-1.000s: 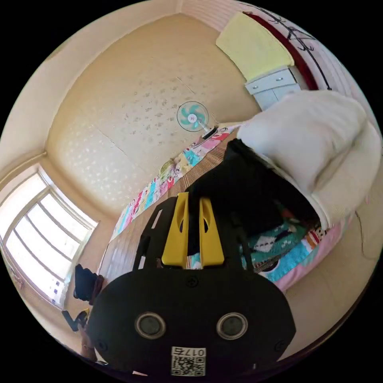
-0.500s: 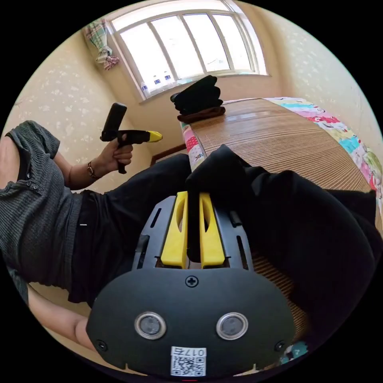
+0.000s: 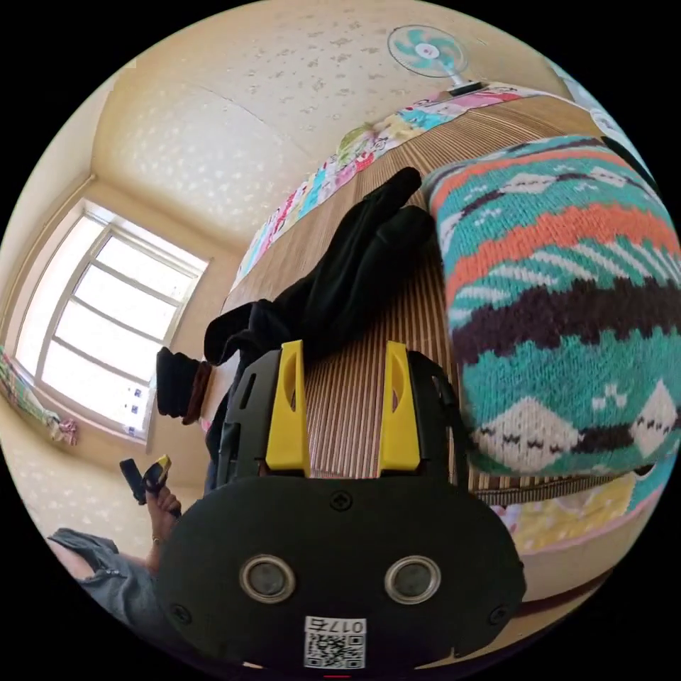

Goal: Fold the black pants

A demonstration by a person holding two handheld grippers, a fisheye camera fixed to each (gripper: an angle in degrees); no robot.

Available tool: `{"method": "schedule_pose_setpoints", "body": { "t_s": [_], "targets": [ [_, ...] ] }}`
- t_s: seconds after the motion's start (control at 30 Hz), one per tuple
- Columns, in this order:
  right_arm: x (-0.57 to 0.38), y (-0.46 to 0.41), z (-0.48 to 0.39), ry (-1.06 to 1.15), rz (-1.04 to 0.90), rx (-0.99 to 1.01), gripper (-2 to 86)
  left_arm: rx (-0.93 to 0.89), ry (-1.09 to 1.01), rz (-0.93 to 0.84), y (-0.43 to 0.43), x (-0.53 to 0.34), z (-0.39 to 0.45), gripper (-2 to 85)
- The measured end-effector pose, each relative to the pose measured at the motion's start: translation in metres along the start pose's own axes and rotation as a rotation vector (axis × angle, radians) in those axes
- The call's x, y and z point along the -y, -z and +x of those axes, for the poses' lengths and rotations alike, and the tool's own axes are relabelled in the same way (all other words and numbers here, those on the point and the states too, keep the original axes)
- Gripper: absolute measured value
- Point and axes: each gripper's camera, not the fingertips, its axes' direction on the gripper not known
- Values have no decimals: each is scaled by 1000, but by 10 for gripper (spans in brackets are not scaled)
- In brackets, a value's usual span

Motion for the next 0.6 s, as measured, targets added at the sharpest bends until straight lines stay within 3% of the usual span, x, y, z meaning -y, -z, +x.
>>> {"method": "schedule_pose_setpoints", "body": {
  "t_s": [0.1,0.2,0.27,0.4,0.47,0.6],
  "targets": [
    [23,-4,10,-151,120,-5,155,-27,-12,8,-7,-2,13,-7],
    [31,-7,29,-264,175,209,105,-55,-39,3,-10,-2,29,5],
    [28,13,-6,-95,224,360,52,-44,-79,-15,-10,1,41,22],
    [-6,57,-114,354,177,451,37,-45,-194,-9,-18,27,74,50],
    [-42,84,-168,560,120,594,34,-58,-230,21,-24,51,87,71],
    [-91,103,-217,724,-50,771,33,-145,-189,108,-54,113,85,155]
  ]
}}
